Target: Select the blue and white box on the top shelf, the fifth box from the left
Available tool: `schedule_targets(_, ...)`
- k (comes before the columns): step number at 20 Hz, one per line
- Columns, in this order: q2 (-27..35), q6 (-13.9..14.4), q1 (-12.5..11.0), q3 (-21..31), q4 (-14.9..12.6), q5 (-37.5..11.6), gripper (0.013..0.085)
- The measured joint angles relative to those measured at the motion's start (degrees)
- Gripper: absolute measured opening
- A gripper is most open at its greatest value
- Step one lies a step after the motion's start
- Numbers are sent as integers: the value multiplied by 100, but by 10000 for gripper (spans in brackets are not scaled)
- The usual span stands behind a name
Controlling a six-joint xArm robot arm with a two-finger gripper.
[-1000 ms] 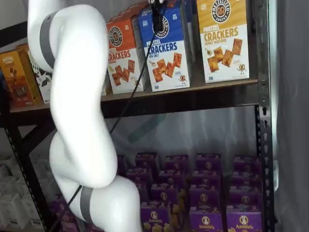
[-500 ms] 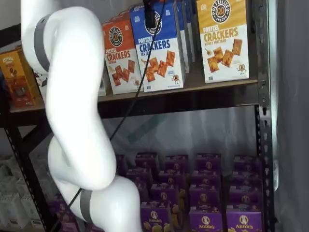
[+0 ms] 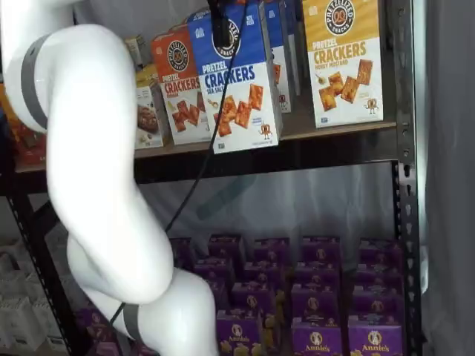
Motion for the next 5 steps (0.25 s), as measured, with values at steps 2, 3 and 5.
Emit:
schedule_targets(2,-138,-65,-67,116,-9,46,570)
schedule_targets(3,-197,-103,-113,160,0,81,570)
schedule_targets(5,-286,-170,-195,230,20,124,570)
